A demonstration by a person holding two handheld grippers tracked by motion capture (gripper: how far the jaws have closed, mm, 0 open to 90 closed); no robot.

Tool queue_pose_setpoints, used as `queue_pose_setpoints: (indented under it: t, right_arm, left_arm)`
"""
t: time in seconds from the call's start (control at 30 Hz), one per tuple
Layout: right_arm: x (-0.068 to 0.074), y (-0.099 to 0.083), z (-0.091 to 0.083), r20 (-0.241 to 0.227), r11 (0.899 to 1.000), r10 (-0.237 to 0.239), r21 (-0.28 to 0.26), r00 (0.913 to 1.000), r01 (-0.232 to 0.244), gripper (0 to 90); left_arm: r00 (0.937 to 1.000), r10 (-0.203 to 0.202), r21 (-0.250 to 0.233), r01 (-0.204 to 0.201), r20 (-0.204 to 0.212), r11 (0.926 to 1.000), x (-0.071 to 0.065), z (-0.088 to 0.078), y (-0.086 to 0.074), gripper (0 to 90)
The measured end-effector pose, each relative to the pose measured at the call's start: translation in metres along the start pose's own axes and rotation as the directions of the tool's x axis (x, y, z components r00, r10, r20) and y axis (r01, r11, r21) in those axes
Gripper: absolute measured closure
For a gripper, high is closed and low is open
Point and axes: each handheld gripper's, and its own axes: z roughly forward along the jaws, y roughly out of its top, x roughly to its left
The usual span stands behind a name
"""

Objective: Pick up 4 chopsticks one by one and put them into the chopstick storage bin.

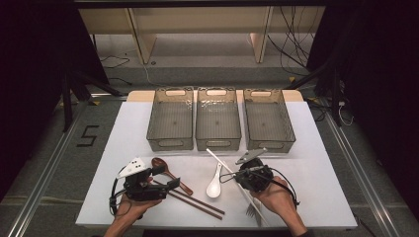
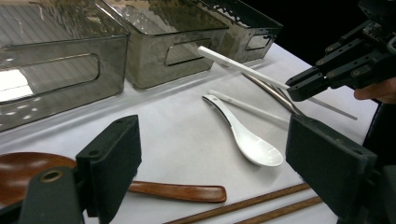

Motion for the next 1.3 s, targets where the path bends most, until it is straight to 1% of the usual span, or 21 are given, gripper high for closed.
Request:
queue_pose_setpoints:
  t: [0.03, 0.07, 0.1, 0.13, 0.2, 0.3, 0.33, 0.4, 0.6, 0.63, 0.67, 0.7, 0.8, 0.93, 1.03, 1.07, 1.17, 1.2, 1.23, 1.27, 1.3]
  right_arm:
    - [0.001, 0.001, 0.000, 0.000, 1.000, -0.007, -0.012, 1.0000, 0.007, 85.4]
    - [0.003, 0.002, -0.001, -0.003, 1.000, -0.008, -0.020, 1.0000, 0.008, 85.4]
    - [0.004, 0.003, -0.001, -0.004, 1.000, -0.009, -0.026, 1.0000, 0.009, 85.4]
    - [0.005, 0.004, -0.001, -0.004, 0.999, -0.009, -0.033, 1.0000, 0.009, 85.4]
    - [0.007, 0.005, -0.001, -0.010, 0.999, -0.010, -0.048, 0.9999, 0.010, 85.4]
    - [0.011, 0.007, 0.000, -0.015, 0.998, -0.021, -0.059, 0.9997, 0.021, 85.4]
    - [0.012, 0.007, 0.000, -0.016, 0.998, -0.024, -0.064, 0.9996, 0.023, 85.4]
    - [0.014, 0.008, 0.000, -0.019, 0.997, -0.026, -0.074, 0.9995, 0.025, 85.4]
    - [0.018, 0.010, 0.000, -0.030, 0.994, -0.027, -0.105, 0.9992, 0.024, 85.4]
    - [0.019, 0.011, 0.000, -0.034, 0.994, -0.028, -0.108, 0.9990, 0.024, 85.4]
    - [0.020, 0.012, 0.000, -0.036, 0.993, -0.020, -0.116, 0.9991, 0.016, 85.3]
    - [0.020, 0.012, 0.000, -0.035, 0.992, -0.024, -0.122, 0.9991, 0.020, 85.4]
    - [0.019, 0.014, 0.001, -0.046, 0.989, -0.008, -0.146, 0.9989, 0.001, 85.4]
    - [0.019, 0.019, 0.001, -0.063, 0.987, 0.010, -0.160, 0.9979, -0.020, 85.4]
    - [0.020, 0.021, 0.002, -0.074, 0.986, 0.014, -0.163, 0.9971, -0.026, 85.4]
    - [0.021, 0.021, 0.003, -0.074, 0.986, 0.010, -0.166, 0.9972, -0.023, 85.3]
    - [0.024, 0.021, 0.004, -0.081, 0.985, 0.014, -0.170, 0.9967, -0.027, 85.3]
    - [0.024, 0.021, 0.004, -0.081, 0.985, 0.013, -0.170, 0.9966, -0.026, 85.4]
    - [0.024, 0.021, 0.005, -0.081, 0.985, 0.013, -0.172, 0.9966, -0.027, 85.3]
    - [0.025, 0.021, 0.005, -0.084, 0.983, 0.015, -0.180, 0.9964, -0.030, 85.3]
    - [0.026, 0.021, 0.005, -0.085, 0.983, 0.014, -0.181, 0.9963, -0.029, 85.3]
  left_arm:
    - [1.0000, 0.000, 0.000, 0.000, 0.000, 1.0000, 0.000, 0.000, 0.000, 17.8]
    - [0.9998, -0.019, 0.004, 0.019, 0.004, 0.9998, -0.002, 0.003, 0.002, 17.8]
    - [0.9998, -0.019, 0.004, 0.019, 0.004, 0.9998, -0.002, 0.003, 0.002, 17.8]
    - [0.9994, -0.034, 0.004, 0.034, 0.009, 0.9994, -0.002, 0.005, 0.003, 17.8]
    - [0.9970, -0.068, 0.001, 0.068, 0.036, 0.9977, -0.004, 0.012, 0.007, 17.8]
    - [0.9962, -0.073, 0.004, 0.073, 0.047, 0.9974, -0.007, 0.018, 0.011, 17.8]
    - [0.9933, -0.095, 0.006, 0.095, 0.065, 0.9954, -0.010, 0.023, 0.014, 17.7]
    - [0.9908, -0.110, 0.011, 0.109, 0.079, 0.9939, -0.012, 0.029, 0.016, 17.7]
    - [0.9889, -0.120, 0.027, 0.118, 0.087, 0.9926, -0.017, 0.038, 0.019, 17.7]
    - [0.9853, -0.145, 0.027, 0.143, 0.090, 0.9893, -0.018, 0.041, 0.019, 17.7]
    - [0.9828, -0.157, 0.033, 0.155, 0.096, 0.9874, -0.017, 0.042, 0.019, 17.7]
    - [0.9818, -0.164, 0.035, 0.161, 0.097, 0.9863, -0.018, 0.043, 0.019, 17.7]
    - [0.9822, -0.161, 0.042, 0.158, 0.097, 0.9866, -0.021, 0.045, 0.019, 17.7]
    - [0.9814, -0.161, 0.055, 0.156, 0.105, 0.9863, -0.024, 0.047, 0.019, 17.8]
    - [0.9770, -0.186, 0.050, 0.181, 0.105, 0.9822, -0.023, 0.048, 0.020, 17.8]
    - [0.9770, -0.186, 0.050, 0.181, 0.105, 0.9822, -0.023, 0.048, 0.020, 17.9]
    - [0.9708, -0.220, 0.048, 0.216, 0.097, 0.9752, -0.020, 0.051, 0.022, 18.1]
    - [0.9708, -0.220, 0.048, 0.216, 0.097, 0.9752, -0.020, 0.051, 0.022, 18.1]
    - [0.9694, -0.228, 0.045, 0.224, 0.092, 0.9735, -0.019, 0.051, 0.023, 18.2]
    - [0.9647, -0.249, 0.040, 0.246, 0.086, 0.9684, -0.018, 0.052, 0.025, 18.3]
    - [0.9647, -0.249, 0.040, 0.246, 0.086, 0.9684, -0.018, 0.052, 0.025, 18.5]
